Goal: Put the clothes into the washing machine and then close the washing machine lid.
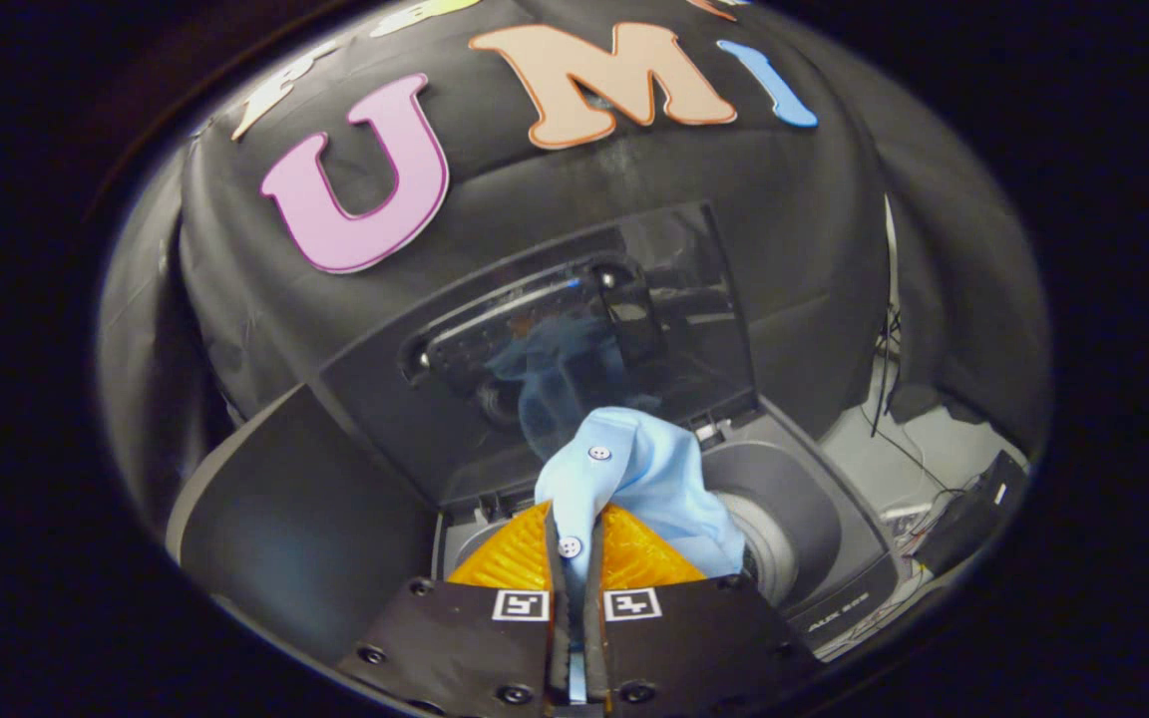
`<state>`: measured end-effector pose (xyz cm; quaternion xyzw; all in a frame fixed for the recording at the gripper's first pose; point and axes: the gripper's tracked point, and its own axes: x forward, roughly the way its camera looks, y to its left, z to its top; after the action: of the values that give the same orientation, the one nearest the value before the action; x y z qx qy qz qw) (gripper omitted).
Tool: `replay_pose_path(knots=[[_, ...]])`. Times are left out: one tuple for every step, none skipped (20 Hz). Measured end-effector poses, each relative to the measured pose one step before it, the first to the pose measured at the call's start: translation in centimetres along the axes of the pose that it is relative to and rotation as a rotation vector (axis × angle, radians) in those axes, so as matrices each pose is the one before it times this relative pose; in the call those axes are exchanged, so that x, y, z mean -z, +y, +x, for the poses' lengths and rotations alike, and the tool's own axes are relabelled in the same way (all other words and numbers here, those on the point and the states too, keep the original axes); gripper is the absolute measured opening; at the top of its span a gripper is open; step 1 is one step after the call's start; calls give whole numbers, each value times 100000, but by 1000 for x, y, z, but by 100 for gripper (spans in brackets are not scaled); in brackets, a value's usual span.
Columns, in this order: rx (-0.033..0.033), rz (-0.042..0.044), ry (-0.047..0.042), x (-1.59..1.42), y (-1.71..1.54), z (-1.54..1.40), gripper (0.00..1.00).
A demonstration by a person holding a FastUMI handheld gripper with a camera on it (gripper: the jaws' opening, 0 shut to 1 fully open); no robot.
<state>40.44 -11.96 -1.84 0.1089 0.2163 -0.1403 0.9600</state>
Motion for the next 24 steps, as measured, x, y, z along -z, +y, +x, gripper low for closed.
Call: replay_pose_path(knots=[[-9,-720,-239,363,115,145,6],[148,-1097,-636,216,367,408,6],[-855,-1517,102,332,369,-23,9],[-771,-1715,867,369,208,221,12],[-218,-1521,1258,493,133,224,13],[394,-1387,209,356,30,72,13],[517,-883,867,295,-107,332,16],[1060,-361,-797,170,-131,86,20],[674,-416,-1560,-319,-95,80,27],[179,-717,-1695,-414,-56,-56,34],[420,-759,-1599,-422,-45,-190,33],[259,-339,-1421,-444,51,-336,43],[-334,-195,-735,-475,393,-11,52],[876,-392,-624,-410,-64,-111,61],[363,-373,-1300,-523,114,-322,70],[511,-751,-2029,-885,152,-416,80],[-241,-983,-2497,-976,269,-346,89],[-1104,-243,-2160,-1195,457,-427,98],[-1119,-189,-2535,-1265,619,-674,98],[-637,-457,-2783,-1494,433,-629,98],[58,-177,-3334,-1670,286,-509,98],[307,-262,-2567,-1594,294,-426,98],[290,232,-2606,-1738,304,-312,98],[-396,507,-2843,-1771,313,-49,98]])
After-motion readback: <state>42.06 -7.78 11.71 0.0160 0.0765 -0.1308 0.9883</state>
